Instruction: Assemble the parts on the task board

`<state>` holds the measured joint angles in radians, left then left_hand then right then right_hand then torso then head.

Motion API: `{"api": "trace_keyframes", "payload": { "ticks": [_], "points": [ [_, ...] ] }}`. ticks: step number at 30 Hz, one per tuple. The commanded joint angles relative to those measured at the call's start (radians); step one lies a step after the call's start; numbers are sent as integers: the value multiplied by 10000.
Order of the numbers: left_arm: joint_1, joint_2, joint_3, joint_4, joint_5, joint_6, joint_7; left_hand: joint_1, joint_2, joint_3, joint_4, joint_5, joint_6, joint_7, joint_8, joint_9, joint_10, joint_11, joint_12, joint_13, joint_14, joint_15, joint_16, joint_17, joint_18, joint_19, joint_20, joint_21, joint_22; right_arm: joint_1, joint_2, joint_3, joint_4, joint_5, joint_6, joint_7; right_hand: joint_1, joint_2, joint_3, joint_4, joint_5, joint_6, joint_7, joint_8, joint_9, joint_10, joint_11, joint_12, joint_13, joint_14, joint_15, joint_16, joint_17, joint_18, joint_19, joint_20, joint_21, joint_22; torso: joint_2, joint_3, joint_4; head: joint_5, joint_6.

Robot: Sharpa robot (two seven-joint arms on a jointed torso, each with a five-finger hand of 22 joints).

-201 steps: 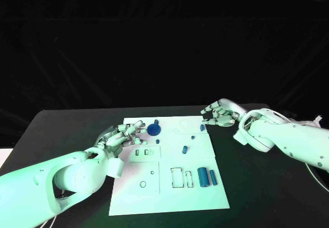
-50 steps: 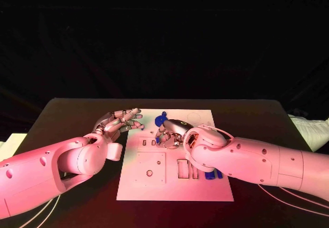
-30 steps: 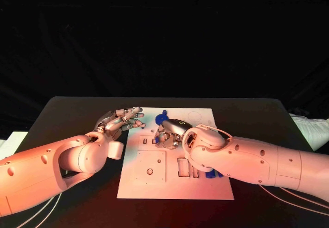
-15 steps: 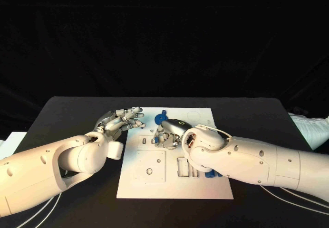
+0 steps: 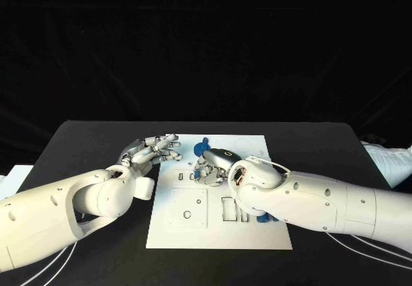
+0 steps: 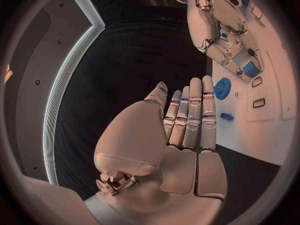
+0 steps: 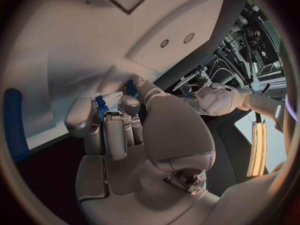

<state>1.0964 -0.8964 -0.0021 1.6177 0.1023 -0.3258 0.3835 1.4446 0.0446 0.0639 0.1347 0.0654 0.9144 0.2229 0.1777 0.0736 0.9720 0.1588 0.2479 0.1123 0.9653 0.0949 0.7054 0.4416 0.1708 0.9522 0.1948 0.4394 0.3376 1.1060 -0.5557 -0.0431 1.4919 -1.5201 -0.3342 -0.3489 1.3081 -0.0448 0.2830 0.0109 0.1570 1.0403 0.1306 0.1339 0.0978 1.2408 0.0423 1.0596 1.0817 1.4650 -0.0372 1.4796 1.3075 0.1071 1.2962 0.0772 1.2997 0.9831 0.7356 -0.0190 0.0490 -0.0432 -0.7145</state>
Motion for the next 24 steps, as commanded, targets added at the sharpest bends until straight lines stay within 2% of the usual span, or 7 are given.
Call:
{"api": "trace_keyframes", "payload": {
  "ticks": [1,8,18,24],
  "points": [
    [8,23,9,16,-47,229,29,-29,86,27,-46,60,-59,-3,35,-6,-40,8,62,-9,24,5,-18,-15,42,-46,9,-51,-9,-48,-26,-38,-20,-100,42,-280,-109,-151,-87,61,80,-135,43,-54,-20,-93,52,-89,-41,664,101,-63,866,52,-105,4,-69,-59,-4,4,3,2,0],
    [8,24,9,10,-47,243,14,-29,86,27,-46,60,-59,-3,35,-6,-40,8,62,-9,24,5,-18,-15,42,-46,9,-51,-9,-50,-38,-38,-6,-65,-79,-219,-290,-382,-290,143,342,-330,102,-150,-59,-269,109,-267,-218,656,150,-89,846,71,-152,51,-150,-179,0,3,-5,-3,3],
    [8,27,8,3,-47,245,-4,-29,86,27,-46,60,-59,-3,35,-6,-40,8,62,-9,24,5,-18,-15,42,-46,9,-51,-9,-50,-25,-38,-7,32,-6,-100,-391,-501,-478,215,404,-458,132,-201,-77,-619,145,-697,-636,623,184,-157,747,107,-257,85,-278,-390,-6,3,-10,-4,-17],
    [8,33,8,-6,-47,255,-13,-29,86,27,-46,60,-59,-3,35,-6,-40,8,62,-9,24,5,-18,-15,42,-46,9,-51,-9,-50,-28,-38,13,50,-242,-47,-479,-599,-721,301,405,-632,161,-269,-105,-702,179,-740,-714,605,214,-188,713,117,-292,115,-337,-462,-2,5,-2,-12,-15]
  ]
}}
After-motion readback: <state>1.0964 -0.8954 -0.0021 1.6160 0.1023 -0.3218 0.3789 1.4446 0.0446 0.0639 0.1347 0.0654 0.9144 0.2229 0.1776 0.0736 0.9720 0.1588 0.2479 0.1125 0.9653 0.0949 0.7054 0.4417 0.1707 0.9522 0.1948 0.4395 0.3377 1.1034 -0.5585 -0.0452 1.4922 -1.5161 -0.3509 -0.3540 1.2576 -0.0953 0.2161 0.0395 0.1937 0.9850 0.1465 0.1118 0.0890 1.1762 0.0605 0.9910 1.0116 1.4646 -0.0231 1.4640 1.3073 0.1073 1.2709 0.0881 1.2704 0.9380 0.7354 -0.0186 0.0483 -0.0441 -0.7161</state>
